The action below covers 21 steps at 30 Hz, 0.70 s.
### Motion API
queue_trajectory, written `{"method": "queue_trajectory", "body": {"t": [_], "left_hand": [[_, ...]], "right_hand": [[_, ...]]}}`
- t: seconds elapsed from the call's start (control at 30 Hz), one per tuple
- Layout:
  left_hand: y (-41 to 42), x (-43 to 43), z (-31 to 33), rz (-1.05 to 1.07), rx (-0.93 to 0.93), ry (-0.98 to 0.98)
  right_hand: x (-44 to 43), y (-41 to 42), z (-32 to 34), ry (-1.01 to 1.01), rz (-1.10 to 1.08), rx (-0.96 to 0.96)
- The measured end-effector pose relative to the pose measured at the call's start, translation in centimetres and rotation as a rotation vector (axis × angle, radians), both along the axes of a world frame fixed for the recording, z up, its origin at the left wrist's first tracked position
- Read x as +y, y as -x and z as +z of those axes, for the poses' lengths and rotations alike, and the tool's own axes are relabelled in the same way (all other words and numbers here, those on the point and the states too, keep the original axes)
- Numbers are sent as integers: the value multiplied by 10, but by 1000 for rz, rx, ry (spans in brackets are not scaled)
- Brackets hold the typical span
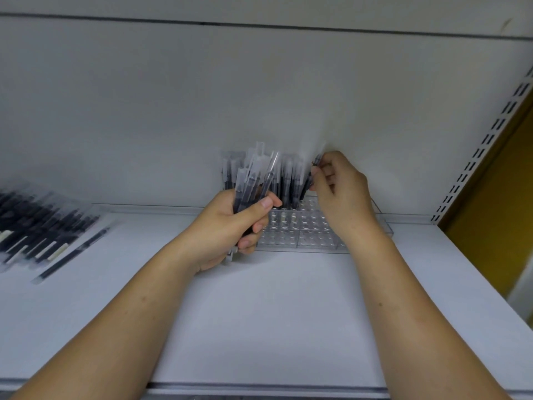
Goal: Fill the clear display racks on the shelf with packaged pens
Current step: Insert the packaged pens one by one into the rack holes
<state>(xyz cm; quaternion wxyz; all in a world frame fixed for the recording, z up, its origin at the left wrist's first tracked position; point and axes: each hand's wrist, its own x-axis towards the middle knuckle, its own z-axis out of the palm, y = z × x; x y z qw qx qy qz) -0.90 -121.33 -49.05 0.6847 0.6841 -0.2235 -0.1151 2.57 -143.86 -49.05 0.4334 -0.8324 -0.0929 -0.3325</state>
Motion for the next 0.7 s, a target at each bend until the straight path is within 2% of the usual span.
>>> {"method": "queue_trajectory", "body": {"t": [0.17,0.3,0.47,0.6,0.7], "left_hand": [[1,-1,0,-2,3,1],[1,-2,0,3,3,4],[2,-3,0,4,2,1],[3,-3,2,14,18,17],[4,-4,3,6,23,36]], "right_hand": [[3,-3,-4,105,-39,68],[0,-2,-3,120,-121,131],[1,0,-4,128,-105,234],[-3,10,1,49,-149,159],[1,20,7,-96,-108,60]]}}
